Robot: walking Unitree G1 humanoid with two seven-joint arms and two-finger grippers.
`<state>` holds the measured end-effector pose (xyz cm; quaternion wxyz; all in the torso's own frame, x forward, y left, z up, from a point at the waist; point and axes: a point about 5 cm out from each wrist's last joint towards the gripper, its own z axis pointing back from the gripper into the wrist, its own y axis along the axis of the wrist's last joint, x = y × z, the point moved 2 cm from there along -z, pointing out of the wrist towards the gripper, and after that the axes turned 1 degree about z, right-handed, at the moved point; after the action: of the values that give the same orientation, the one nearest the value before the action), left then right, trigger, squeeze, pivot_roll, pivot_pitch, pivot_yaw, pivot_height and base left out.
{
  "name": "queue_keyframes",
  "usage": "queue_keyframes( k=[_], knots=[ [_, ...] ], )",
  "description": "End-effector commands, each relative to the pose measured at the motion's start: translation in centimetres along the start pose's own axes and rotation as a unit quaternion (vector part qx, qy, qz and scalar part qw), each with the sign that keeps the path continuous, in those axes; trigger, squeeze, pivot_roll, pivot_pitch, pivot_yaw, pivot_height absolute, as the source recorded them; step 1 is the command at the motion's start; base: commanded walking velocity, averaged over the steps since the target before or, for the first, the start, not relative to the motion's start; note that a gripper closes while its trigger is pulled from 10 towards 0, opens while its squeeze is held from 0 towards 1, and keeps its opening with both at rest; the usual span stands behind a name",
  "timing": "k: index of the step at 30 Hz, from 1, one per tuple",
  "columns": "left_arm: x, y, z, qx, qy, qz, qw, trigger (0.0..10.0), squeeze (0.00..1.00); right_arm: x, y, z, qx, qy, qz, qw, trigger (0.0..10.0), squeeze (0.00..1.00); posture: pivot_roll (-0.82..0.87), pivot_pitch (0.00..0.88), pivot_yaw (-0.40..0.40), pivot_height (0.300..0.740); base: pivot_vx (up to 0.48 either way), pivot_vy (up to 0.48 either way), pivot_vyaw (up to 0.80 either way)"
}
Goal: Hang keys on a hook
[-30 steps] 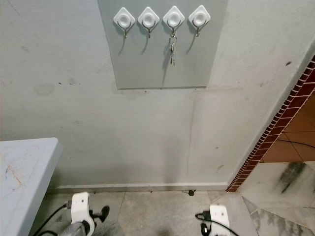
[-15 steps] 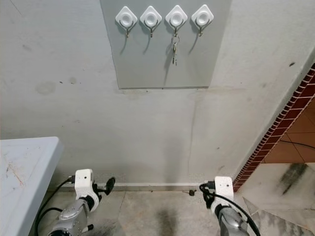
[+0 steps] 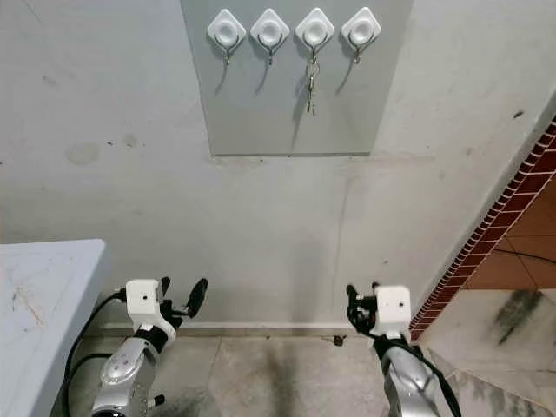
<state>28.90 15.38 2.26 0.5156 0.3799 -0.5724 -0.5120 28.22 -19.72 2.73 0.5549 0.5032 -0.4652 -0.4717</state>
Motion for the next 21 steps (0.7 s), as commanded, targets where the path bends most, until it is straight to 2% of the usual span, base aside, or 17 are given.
queue_keyframes(
  k=[1,6,7,10,11,13,17,21],
  knots=[
    [0.1,1.6,-0.4,0.027,-0.01,-0.005,1.0,10.0,0.0,-0.1,1.5,-0.4,0.03,0.004,0.003,1.0,10.0,0.0,-0.01,0.0,0.012,0.74,0.0,0.0,0.0],
    [0.5,4.7,-1.0,0.069,-0.017,-0.019,0.997,10.0,0.0,0.1,4.4,-0.9,0.074,0.007,0.023,0.997,10.0,0.0,-0.01,0.0,0.011,0.74,0.0,0.0,0.0],
    [0.5,4.7,-1.0,0.069,-0.017,-0.019,0.997,10.0,0.0,0.1,4.4,-0.9,0.074,0.007,0.023,0.997,10.0,0.0,-0.01,0.0,0.011,0.74,0.0,0.0,0.0],
    [0.7,8.2,-1.6,0.105,-0.021,-0.03,0.994,10.0,0.0,0.1,7.1,-1.3,0.108,0.013,0.03,0.994,10.0,0.0,0.0,0.0,0.003,0.74,0.0,0.0,0.0],
    [0.7,8.2,-1.6,0.105,-0.021,-0.03,0.994,10.0,0.0,0.1,7.1,-1.3,0.108,0.013,0.03,0.994,10.0,0.0,0.0,0.0,0.003,0.74,0.0,0.0,0.0],
    [1.0,10.4,-1.7,0.124,-0.028,-0.048,0.991,10.0,0.0,0.1,9.1,-1.3,0.13,0.022,0.04,0.991,10.0,0.0,0.01,0.0,-0.001,0.74,0.0,0.0,0.0],
    [1.2,11.6,-1.4,0.133,-0.03,-0.044,0.99,10.0,0.0,0.3,10.3,-1.0,0.139,0.026,0.048,0.989,10.0,0.0,0.01,0.0,-0.001,0.74,0.0,0.0,0.0],
    [0.9,12.1,-0.9,0.135,0.004,-0.041,0.99,10.0,0.0,0.7,11.4,-0.6,0.146,0.016,0.057,0.988,10.0,0.0,0.0,0.0,0.007,0.74,0.0,0.0,0.0]
  ],
)
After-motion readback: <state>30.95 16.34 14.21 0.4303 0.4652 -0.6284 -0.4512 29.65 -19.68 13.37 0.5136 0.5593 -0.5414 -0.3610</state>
